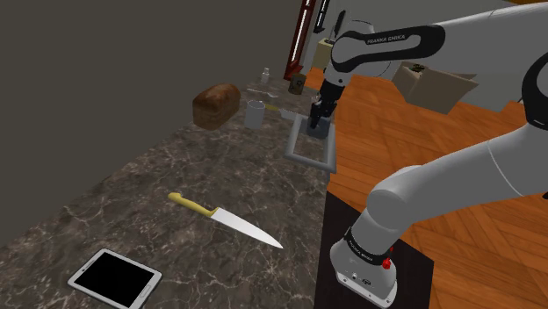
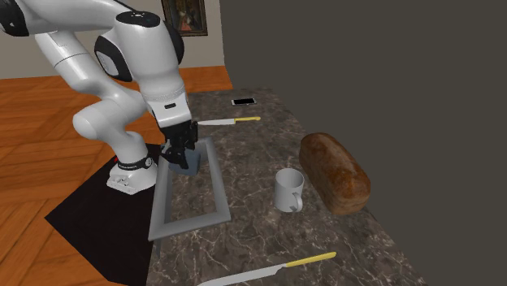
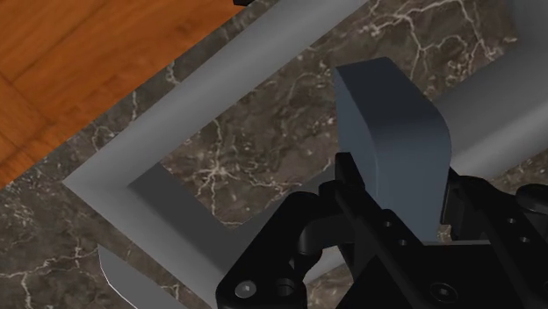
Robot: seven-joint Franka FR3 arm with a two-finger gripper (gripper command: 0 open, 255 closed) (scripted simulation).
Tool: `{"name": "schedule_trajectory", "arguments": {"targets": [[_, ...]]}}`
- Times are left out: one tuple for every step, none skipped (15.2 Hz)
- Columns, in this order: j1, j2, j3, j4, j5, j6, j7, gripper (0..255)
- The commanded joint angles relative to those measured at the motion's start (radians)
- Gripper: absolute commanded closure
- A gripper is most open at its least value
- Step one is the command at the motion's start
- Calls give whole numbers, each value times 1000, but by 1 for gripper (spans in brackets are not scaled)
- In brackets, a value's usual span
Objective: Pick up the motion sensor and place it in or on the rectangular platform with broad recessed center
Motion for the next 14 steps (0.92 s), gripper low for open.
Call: {"name": "schedule_trajectory", "arguments": {"targets": [[0,0,0,0,0,0,0,255],[0,1,0,0,0,0,0,0],[0,1,0,0,0,0,0,0],[0,1,0,0,0,0,0,0],[0,1,0,0,0,0,0,0],[0,1,0,0,0,0,0,0],[0,0,0,0,0,0,0,0],[0,-7,2,28,0,-35,1,0],[0,-13,4,57,0,-71,1,0],[0,-17,5,88,1,-105,1,0],[0,-19,6,113,1,-132,1,0],[0,-19,6,113,1,-132,1,0],[0,-19,6,113,1,-133,1,0],[0,-19,6,113,1,-132,1,0]]}}
